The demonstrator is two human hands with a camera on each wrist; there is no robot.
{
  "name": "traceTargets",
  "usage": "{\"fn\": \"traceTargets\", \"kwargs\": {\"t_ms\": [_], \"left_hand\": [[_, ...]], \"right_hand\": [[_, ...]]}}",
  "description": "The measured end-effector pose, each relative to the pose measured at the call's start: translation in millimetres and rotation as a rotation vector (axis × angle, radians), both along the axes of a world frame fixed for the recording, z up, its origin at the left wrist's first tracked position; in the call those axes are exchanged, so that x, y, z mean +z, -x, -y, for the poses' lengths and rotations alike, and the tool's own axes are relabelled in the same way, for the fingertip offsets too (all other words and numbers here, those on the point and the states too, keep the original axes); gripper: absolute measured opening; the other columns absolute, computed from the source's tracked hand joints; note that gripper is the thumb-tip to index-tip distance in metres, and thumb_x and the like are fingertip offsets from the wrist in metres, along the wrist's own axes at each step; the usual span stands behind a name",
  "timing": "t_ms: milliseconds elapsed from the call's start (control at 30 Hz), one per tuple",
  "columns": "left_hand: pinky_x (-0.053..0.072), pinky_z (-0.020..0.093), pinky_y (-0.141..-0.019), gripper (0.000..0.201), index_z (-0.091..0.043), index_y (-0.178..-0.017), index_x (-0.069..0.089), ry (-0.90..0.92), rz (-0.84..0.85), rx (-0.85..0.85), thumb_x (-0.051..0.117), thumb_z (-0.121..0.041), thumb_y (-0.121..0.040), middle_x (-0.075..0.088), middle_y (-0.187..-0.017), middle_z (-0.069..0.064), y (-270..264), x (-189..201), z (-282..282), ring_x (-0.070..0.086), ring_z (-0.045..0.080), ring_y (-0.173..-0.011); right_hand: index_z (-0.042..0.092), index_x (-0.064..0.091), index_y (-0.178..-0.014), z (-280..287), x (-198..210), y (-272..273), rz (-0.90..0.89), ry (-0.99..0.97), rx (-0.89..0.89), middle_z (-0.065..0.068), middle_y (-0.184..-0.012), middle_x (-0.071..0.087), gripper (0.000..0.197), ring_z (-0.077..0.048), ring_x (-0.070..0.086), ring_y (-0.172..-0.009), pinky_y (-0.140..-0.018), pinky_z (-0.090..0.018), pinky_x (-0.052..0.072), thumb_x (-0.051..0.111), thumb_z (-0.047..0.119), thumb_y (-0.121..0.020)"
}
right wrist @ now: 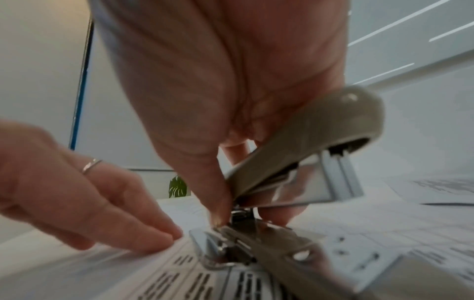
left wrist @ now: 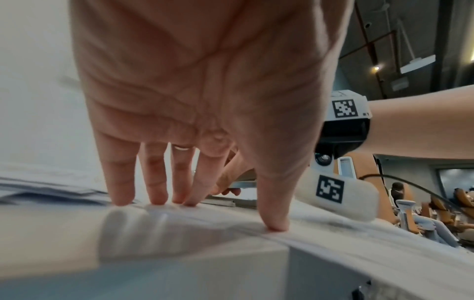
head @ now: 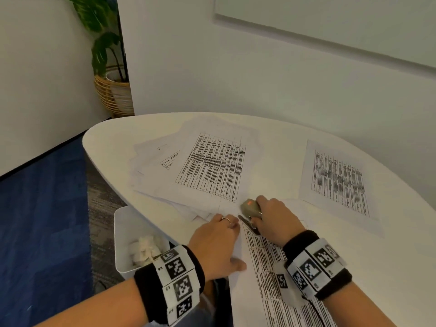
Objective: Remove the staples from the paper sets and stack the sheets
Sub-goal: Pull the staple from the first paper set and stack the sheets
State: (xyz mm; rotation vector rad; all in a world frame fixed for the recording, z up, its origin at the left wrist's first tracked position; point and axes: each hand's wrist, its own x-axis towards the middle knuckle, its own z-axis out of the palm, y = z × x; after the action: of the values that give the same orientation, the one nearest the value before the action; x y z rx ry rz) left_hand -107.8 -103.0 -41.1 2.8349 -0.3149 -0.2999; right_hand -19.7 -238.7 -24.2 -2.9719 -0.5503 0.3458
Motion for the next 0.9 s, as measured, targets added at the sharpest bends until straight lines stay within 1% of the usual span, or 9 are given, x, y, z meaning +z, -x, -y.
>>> {"fn": "traceTargets", "kwargs": {"t_ms": [133,200,300,400,500,600,767,833,900], "left_hand": [[0.041,0.036,-0.101,0.080,-0.013,-0.142,0.038,-0.024,-0.015,0.010,0.059,-0.060,-0.081,0.036,-0.143,-0.004,-2.6,0.2,3.1,0.031,0.017,-0.128],[0.043,0.035,-0.099,0.079,-0.015,-0.141,0.040,-0.034,-0.016,0.006,0.059,-0.061,-0.080,0.037,-0.140,-0.005,-3.8,0.8,2.4,0.033,0.016,-0.125],[0.043,0.035,-0.099,0.080,-0.016,-0.141,0.040,-0.027,-0.026,0.007,0.060,-0.062,-0.079,0.037,-0.140,-0.006,-4.6,0.8,0.8,0.033,0.016,-0.126],[0.042,0.035,-0.100,0.082,-0.015,-0.141,0.041,-0.045,-0.030,0.010,0.060,-0.063,-0.078,0.038,-0.139,-0.005,-6.1,-0.2,1.2,0.032,0.017,-0.126],[0.035,0.037,-0.106,0.083,-0.013,-0.142,0.038,-0.081,-0.030,-0.007,0.058,-0.064,-0.079,0.031,-0.146,0.000,-7.4,-0.4,1.6,0.025,0.022,-0.131],[0.024,0.036,-0.111,0.084,-0.014,-0.145,0.034,-0.087,-0.023,-0.026,0.057,-0.063,-0.081,0.020,-0.154,0.002,-7.6,1.2,-0.3,0.016,0.024,-0.138],[0.034,0.035,-0.105,0.082,-0.016,-0.142,0.041,-0.027,-0.025,-0.007,0.062,-0.062,-0.078,0.028,-0.150,-0.002,-9.5,0.3,-2.0,0.024,0.019,-0.135],[0.035,0.036,-0.106,0.082,-0.016,-0.141,0.042,-0.030,-0.031,-0.009,0.062,-0.063,-0.077,0.028,-0.150,-0.002,-11.1,0.2,-2.2,0.025,0.018,-0.135],[0.035,0.036,-0.107,0.083,-0.016,-0.142,0.041,-0.038,-0.029,-0.012,0.062,-0.064,-0.077,0.028,-0.150,-0.002,-11.5,-0.3,-1.6,0.026,0.018,-0.135]], "right_hand": [[0.012,0.039,-0.116,-6.7,-10.4,7.2,0.042,0.048,-0.017,-0.008,-0.107,0.060,0.025,-0.024,0.059,-0.089,-0.068,-0.031,0.043,0.046,0.025,-0.096],[0.010,0.038,-0.116,-9.4,-15.4,10.3,0.055,0.047,-0.047,-0.009,-0.108,0.061,0.024,-0.026,0.060,-0.094,-0.068,-0.031,0.040,0.043,0.025,-0.097],[0.009,0.038,-0.117,-11.6,-17.9,10.0,0.039,0.032,-0.073,-0.010,-0.110,0.061,0.025,-0.028,0.060,-0.098,-0.070,-0.032,0.039,0.042,0.025,-0.098],[0.014,0.036,-0.120,-9.1,-13.6,7.2,0.055,0.051,-0.045,-0.006,-0.109,0.059,0.028,-0.025,0.059,-0.094,-0.068,-0.031,0.040,0.045,0.027,-0.096],[0.019,0.036,-0.122,-7.0,-9.5,3.3,0.112,0.079,-0.001,-0.002,-0.109,0.056,0.030,-0.023,0.057,-0.093,-0.070,-0.032,0.041,0.047,0.027,-0.095],[0.015,0.037,-0.118,-11.0,-11.8,4.4,0.113,0.088,-0.014,-0.004,-0.108,0.057,0.024,-0.024,0.058,-0.091,-0.068,-0.031,0.039,0.042,0.024,-0.096],[0.008,0.037,-0.115,-20.0,-18.8,6.4,0.043,0.052,-0.102,-0.010,-0.107,0.061,0.021,-0.028,0.060,-0.095,-0.069,-0.032,0.041,0.039,0.017,-0.096],[0.011,0.037,-0.118,-18.9,-15.8,3.6,0.086,0.073,-0.041,-0.008,-0.109,0.059,0.023,-0.027,0.059,-0.094,-0.070,-0.032,0.042,0.040,0.018,-0.096],[0.015,0.036,-0.122,-16.9,-10.8,-2.5,0.124,0.106,0.071,-0.004,-0.112,0.056,0.029,-0.024,0.057,-0.095,-0.076,-0.034,0.045,0.045,0.020,-0.095]]}}
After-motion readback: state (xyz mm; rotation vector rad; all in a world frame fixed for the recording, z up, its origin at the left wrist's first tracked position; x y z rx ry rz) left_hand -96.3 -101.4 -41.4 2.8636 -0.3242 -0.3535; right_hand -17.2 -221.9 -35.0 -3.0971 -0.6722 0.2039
